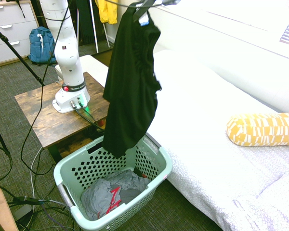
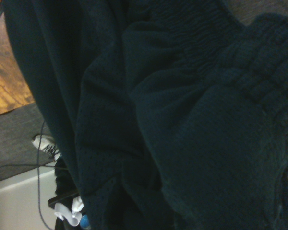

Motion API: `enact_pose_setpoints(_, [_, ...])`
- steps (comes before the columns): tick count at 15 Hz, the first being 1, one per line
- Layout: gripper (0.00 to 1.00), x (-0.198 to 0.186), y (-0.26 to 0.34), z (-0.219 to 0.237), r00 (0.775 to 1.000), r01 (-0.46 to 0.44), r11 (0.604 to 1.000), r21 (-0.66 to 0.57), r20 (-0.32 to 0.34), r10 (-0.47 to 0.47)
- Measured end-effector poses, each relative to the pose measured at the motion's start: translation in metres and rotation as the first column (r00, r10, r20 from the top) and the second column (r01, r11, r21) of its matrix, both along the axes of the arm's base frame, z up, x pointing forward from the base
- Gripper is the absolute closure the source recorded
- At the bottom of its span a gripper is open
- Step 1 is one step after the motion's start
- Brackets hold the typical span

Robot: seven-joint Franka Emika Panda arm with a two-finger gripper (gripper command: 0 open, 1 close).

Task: Put my clothes in the laundry bag

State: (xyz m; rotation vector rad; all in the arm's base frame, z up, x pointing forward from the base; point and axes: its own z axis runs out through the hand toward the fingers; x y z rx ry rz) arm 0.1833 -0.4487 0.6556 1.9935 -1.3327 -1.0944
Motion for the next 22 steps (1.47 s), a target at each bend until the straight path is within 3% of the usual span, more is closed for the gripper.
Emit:
enact_pose_setpoints(2, [1.00, -0.025, -0.012, -0.051, 0.998, 0.036, 0.999, 0.027, -0.057, -0.035])
enact_pose_setpoints(3, [0.00, -0.037, -0.020, -0.078, 0.997, 0.049, 0.999, -0.004, -0.067, -0.049])
enact_pose_setpoints(6, [0.00, -0.066, -0.037, -0.147, 0.996, 0.071, 0.989, -0.131, -0.042, -0.077])
enact_pose_setpoints(8, [0.00, -0.086, -0.041, -0.177, 0.995, 0.090, 0.985, -0.147, -0.030, -0.096])
enact_pose_setpoints(13, [0.00, -0.087, -0.044, -0.199, 0.995, 0.085, 0.982, -0.169, -0.030, -0.091])
enact_pose_setpoints(16, [0.00, -0.086, -0.063, -0.203, 0.994, 0.094, 0.946, -0.309, 0.077, -0.073])
enact_pose_setpoints(18, [0.00, -0.081, -0.072, -0.205, 0.978, 0.127, 0.929, -0.349, 0.198, -0.059])
enact_pose_setpoints(22, [0.00, -0.058, -0.083, -0.188, 0.938, 0.164, 0.859, -0.485, 0.347, 0.017])
